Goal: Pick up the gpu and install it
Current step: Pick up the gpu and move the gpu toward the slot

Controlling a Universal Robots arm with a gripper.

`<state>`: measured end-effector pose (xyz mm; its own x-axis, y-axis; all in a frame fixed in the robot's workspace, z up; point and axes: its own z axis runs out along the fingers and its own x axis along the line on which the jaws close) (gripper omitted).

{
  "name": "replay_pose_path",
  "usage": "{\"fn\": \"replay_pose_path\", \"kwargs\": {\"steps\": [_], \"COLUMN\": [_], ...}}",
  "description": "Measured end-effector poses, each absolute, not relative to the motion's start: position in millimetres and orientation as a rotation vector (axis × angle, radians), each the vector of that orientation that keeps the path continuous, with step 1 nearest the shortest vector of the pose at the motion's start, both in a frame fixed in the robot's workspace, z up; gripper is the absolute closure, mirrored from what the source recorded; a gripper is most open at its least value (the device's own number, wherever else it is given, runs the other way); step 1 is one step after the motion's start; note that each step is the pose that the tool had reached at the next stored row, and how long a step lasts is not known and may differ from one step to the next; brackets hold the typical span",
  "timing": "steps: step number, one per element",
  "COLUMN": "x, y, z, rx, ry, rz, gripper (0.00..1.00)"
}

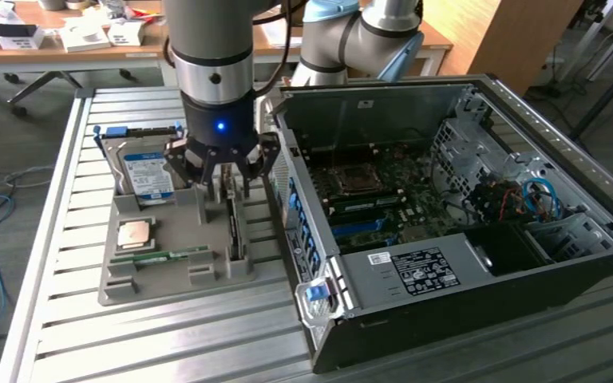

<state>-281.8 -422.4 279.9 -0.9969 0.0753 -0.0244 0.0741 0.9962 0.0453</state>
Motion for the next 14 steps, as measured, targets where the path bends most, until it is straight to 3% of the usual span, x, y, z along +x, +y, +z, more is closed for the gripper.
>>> {"fn": "replay_pose_path", "kwargs": {"steps": [14], "x": [-281.8], "y": [-422.4], "z": [271.7], "rx": [0.116], "ry": [3.113], "rz": [0.069], "gripper": [0.47]}}
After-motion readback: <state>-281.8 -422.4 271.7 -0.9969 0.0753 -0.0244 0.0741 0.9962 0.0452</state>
